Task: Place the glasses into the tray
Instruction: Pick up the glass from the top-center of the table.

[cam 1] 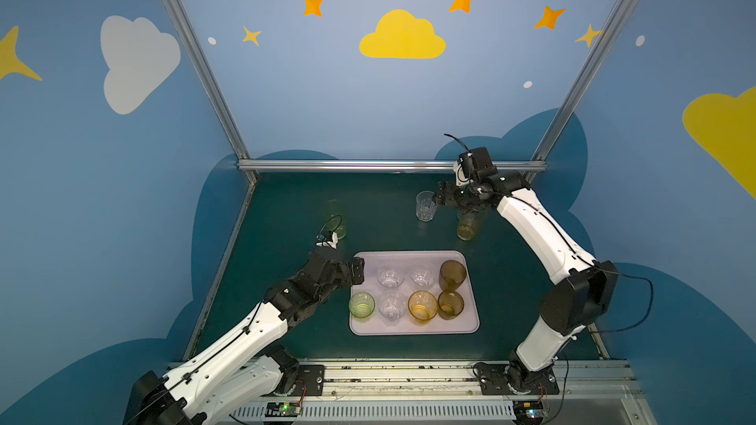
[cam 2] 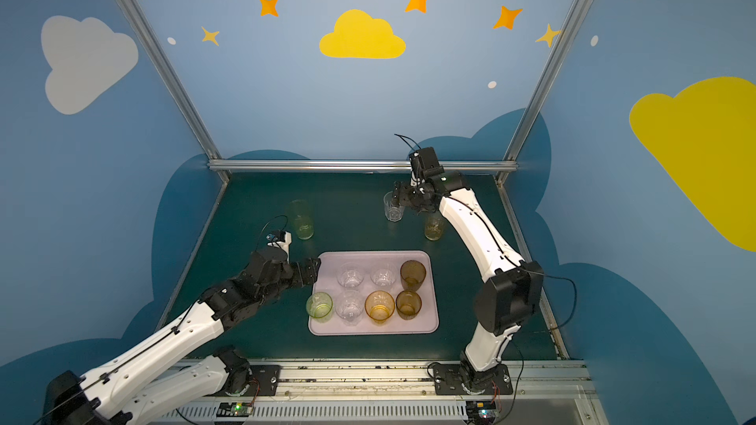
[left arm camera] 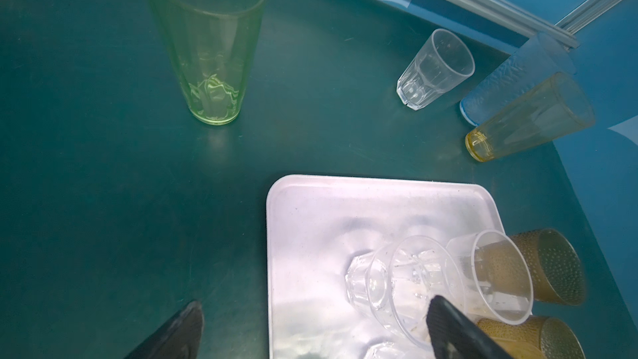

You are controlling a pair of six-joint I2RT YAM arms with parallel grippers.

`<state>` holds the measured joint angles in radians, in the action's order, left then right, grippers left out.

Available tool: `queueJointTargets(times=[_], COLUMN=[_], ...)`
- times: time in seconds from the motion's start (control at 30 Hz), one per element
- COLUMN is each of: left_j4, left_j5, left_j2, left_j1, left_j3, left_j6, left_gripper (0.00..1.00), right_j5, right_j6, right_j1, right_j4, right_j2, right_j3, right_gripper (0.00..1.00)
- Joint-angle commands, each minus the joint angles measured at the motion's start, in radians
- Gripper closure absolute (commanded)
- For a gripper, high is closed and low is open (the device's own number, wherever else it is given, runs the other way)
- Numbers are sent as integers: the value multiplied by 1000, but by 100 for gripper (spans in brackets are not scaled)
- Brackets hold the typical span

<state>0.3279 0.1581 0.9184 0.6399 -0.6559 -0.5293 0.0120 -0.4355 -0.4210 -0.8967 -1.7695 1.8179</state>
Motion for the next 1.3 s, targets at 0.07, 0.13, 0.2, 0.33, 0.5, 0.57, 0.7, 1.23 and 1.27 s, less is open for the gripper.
queueJointTargets(times=[0.07, 0.13, 0.2, 0.33, 0.5, 0.57, 0.7, 1.23, 1.27], left_j4=[-83, -86, -83, -64, -70, -78, -71, -66, -67], left_j5=[-48, -61, -67, -83, -89, -88, -89, -61, -61], left_j2=[-7, -4, 2, 21, 22, 24, 28, 22, 23], left_j1=[-12, -13, -13, -13, -13, -13, -14, -17, -19], left_j3=[4, -1, -9, -28, -23, -21, -27, -10, -9], left_j6=[6, -2, 0, 10, -4, -3, -5, -10, -10], left_gripper=[0, 0, 0, 0, 0, 0, 0, 0, 0], right_j5=[18, 40, 49, 87, 109, 112, 119, 122, 122], right_j6=[44, 50, 48, 32, 26, 25, 32, 85, 86], right_j1=[13, 13, 13, 15, 14, 13, 13, 6, 6], right_j4=[-70, -81, -93, -106, -84, -71, -54, -64, -66], right_j2=[-142, -206, -262, -355, -425, -445, -484, -636, -641], right_j3=[167, 230, 283, 360, 391, 390, 405, 550, 556], right_gripper=[19, 24, 30, 42, 45, 49, 55, 59, 59])
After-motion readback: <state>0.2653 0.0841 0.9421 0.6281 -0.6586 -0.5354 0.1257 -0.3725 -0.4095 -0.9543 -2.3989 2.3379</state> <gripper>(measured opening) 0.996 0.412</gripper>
